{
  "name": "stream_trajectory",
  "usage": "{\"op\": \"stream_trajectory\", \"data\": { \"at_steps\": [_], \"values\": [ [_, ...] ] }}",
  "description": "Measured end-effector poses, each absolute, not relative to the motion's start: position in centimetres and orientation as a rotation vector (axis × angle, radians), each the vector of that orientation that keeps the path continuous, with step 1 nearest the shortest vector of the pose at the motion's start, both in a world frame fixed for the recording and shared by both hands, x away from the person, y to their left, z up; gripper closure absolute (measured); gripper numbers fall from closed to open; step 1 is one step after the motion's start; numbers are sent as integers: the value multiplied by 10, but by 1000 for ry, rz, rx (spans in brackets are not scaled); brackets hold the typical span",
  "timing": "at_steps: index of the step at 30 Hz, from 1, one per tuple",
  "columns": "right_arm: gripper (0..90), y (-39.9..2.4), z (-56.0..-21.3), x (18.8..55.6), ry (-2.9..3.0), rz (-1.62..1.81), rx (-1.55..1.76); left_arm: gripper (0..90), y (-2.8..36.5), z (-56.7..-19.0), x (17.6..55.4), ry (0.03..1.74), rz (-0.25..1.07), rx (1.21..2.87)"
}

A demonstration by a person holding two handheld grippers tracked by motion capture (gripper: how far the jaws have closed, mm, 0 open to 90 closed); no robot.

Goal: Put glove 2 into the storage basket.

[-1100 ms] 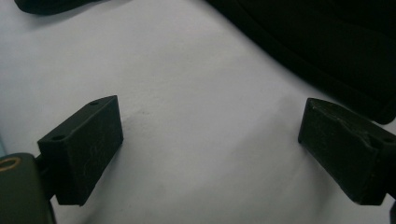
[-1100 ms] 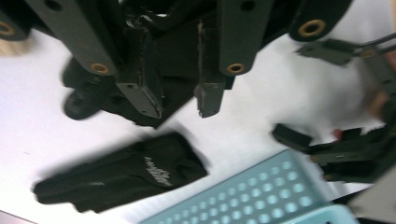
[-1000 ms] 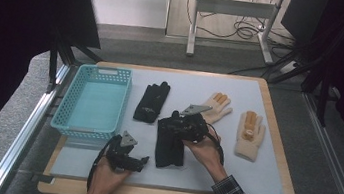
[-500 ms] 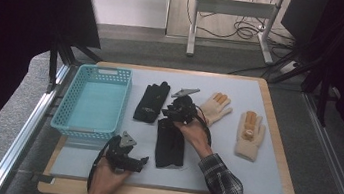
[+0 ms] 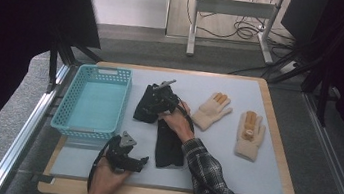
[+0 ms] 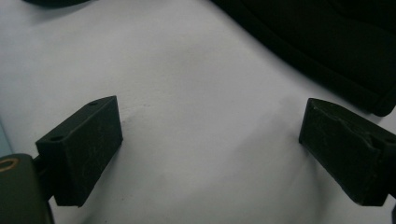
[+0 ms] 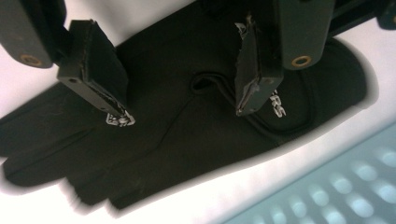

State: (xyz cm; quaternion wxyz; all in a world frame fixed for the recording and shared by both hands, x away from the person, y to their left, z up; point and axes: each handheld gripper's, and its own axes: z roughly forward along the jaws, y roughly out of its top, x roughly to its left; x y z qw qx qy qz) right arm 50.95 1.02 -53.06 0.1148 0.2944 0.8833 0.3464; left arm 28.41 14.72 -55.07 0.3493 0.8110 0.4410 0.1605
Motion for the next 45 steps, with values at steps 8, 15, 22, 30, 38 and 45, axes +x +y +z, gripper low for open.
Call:
{"op": "stream_trajectory", "data": {
  "at_steps": [8,15,22,30,38,45],
  "values": [
    [853,6,-529,507,2648,1042,881,64,147,-551,284,1143,416,2102],
    [889,3,-525,507,2626,1031,861,64,147,-551,284,1143,416,2101],
    [493,6,-526,517,2551,1103,913,64,147,-551,284,1143,416,2101],
    [320,20,-532,524,2563,1086,941,63,147,-551,284,1143,415,2101],
    [777,31,-529,519,2512,984,909,64,147,-551,284,1143,416,2101],
    [843,28,-523,513,2494,997,884,64,147,-551,284,1143,416,2101]
  ]
}}
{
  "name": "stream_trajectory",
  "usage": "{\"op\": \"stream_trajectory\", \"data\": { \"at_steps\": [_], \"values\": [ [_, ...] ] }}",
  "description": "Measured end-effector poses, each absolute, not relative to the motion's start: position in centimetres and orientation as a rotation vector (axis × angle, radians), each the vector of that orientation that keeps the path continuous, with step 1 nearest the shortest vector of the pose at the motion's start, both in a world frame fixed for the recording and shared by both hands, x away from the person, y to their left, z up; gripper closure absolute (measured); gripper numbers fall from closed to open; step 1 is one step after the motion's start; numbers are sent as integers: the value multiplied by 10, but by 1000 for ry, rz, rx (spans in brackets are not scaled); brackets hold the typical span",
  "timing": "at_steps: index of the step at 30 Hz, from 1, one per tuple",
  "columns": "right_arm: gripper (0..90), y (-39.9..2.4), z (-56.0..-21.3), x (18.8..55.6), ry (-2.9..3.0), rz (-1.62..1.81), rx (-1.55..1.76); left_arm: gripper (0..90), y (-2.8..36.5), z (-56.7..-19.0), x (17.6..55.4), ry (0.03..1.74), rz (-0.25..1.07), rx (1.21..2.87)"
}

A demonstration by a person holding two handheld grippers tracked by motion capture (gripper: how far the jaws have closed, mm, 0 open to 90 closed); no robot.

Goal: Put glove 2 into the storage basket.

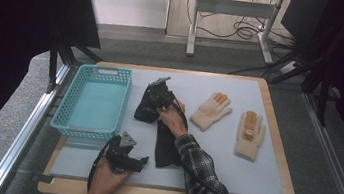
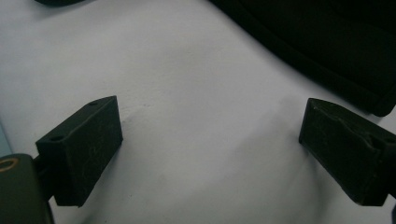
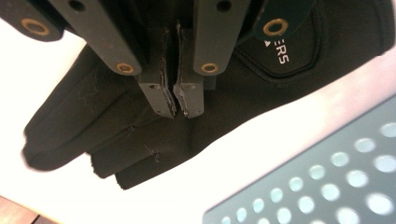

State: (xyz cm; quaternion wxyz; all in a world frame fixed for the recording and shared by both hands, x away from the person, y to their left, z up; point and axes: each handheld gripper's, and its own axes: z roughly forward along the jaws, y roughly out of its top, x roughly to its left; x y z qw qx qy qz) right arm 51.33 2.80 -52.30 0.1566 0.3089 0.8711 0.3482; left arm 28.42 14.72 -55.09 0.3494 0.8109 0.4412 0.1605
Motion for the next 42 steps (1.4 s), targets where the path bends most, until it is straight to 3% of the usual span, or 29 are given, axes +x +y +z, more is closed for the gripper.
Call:
{"op": "stream_trajectory", "data": {
  "at_steps": [12,26,33,42],
  "values": [
    [844,5,-477,493,2523,1111,802,64,147,-551,284,1143,416,2101],
    [842,-54,-445,413,2543,1153,710,64,147,-551,284,1142,416,2105],
    [840,-77,-458,373,2550,1122,676,64,147,-551,284,1143,418,2102],
    [790,-74,-504,375,2596,1058,697,64,147,-551,284,1144,418,2103]
  ]
}}
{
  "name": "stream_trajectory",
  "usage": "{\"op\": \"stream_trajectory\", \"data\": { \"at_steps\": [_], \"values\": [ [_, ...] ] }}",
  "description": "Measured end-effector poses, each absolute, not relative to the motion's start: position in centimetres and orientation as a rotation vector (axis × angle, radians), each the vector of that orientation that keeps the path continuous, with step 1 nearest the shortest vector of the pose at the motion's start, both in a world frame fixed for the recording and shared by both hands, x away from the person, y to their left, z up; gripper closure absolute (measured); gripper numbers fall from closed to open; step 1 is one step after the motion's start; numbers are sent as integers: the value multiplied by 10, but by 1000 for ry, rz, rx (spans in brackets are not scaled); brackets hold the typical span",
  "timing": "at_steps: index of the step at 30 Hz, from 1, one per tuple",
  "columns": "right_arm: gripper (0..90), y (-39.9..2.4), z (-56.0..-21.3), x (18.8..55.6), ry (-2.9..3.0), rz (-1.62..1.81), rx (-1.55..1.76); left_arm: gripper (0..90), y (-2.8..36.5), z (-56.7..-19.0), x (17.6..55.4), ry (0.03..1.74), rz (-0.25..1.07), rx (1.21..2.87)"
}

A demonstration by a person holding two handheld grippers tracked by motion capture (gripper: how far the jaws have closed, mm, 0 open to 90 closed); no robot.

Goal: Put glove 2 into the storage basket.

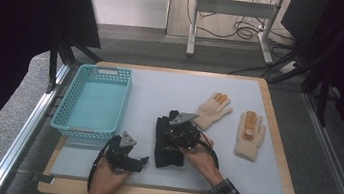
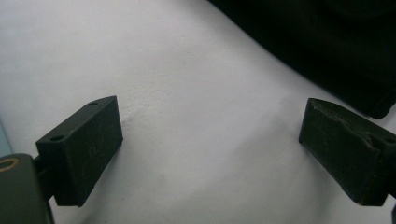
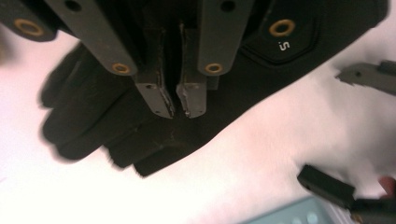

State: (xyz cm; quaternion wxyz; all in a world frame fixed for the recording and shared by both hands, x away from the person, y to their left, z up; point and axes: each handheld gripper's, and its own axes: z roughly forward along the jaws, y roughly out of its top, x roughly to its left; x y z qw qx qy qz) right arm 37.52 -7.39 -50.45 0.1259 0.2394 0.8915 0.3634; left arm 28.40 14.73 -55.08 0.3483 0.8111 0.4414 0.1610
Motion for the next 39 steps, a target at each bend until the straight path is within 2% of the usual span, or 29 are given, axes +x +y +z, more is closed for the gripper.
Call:
{"op": "stream_trajectory", "data": {
  "at_steps": [2,4,9,13,14,16,18,20,27,39],
  "values": [
    [670,-75,-509,374,2598,1055,712,63,147,-551,284,1144,418,2103],
    [605,-78,-505,372,2584,1058,713,64,147,-551,284,1143,418,2103],
    [486,-101,-484,372,2545,1128,756,64,147,-551,284,1144,420,2102],
    [447,-125,-481,371,2525,1144,792,65,148,-550,281,1149,421,2103],
    [472,-132,-484,370,2519,1135,806,65,149,-550,280,1149,420,2104],
    [630,-143,-490,367,2541,1137,820,65,151,-550,278,1151,421,2105],
    [746,-150,-497,363,2565,1117,828,62,154,-550,276,1153,425,2104],
    [813,-154,-505,359,2586,1119,832,55,157,-551,273,1156,430,2102],
    [867,-145,-524,347,2651,1110,759,52,169,-553,269,1138,437,2099],
    [873,-106,-530,339,2710,1150,679,25,180,-556,268,1132,445,2085]
  ]
}}
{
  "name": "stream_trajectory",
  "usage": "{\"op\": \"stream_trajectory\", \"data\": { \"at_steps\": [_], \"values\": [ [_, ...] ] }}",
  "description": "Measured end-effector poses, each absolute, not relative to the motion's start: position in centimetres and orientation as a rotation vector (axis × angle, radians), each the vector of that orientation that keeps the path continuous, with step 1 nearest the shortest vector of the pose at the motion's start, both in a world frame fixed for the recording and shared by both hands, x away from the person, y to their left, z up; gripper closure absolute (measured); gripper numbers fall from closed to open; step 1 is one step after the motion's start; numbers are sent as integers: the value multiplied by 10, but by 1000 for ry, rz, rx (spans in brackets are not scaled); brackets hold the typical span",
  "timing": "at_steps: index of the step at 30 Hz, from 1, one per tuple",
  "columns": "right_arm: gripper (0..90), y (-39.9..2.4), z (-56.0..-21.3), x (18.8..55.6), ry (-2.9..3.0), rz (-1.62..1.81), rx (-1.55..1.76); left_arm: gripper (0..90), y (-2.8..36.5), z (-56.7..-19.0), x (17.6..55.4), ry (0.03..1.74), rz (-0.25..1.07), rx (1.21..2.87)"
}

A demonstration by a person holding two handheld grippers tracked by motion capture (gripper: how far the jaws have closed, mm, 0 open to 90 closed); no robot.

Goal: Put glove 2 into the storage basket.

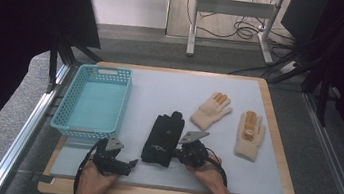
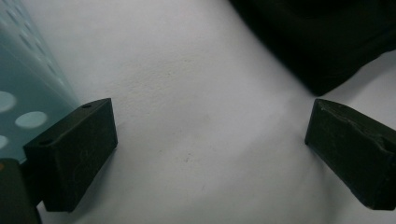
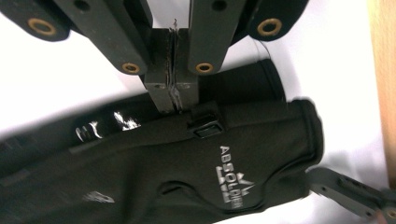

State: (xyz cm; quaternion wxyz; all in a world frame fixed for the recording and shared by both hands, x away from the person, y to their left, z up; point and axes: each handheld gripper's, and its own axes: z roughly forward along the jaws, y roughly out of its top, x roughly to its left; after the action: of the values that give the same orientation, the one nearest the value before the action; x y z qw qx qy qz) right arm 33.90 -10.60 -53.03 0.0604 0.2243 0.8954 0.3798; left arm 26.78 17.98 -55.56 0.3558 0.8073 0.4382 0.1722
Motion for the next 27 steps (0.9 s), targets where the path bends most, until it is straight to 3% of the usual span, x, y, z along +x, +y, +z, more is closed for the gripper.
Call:
{"op": "stream_trajectory", "data": {
  "at_steps": [7,15,27],
  "values": [
    [868,-84,-534,337,2709,1180,645,26,183,-558,268,1106,442,2068],
    [809,-112,-522,337,2640,1208,687,30,183,-558,268,1104,435,2072],
    [577,-187,-517,342,2495,1134,863,30,182,-558,269,1113,432,2065]
  ]
}}
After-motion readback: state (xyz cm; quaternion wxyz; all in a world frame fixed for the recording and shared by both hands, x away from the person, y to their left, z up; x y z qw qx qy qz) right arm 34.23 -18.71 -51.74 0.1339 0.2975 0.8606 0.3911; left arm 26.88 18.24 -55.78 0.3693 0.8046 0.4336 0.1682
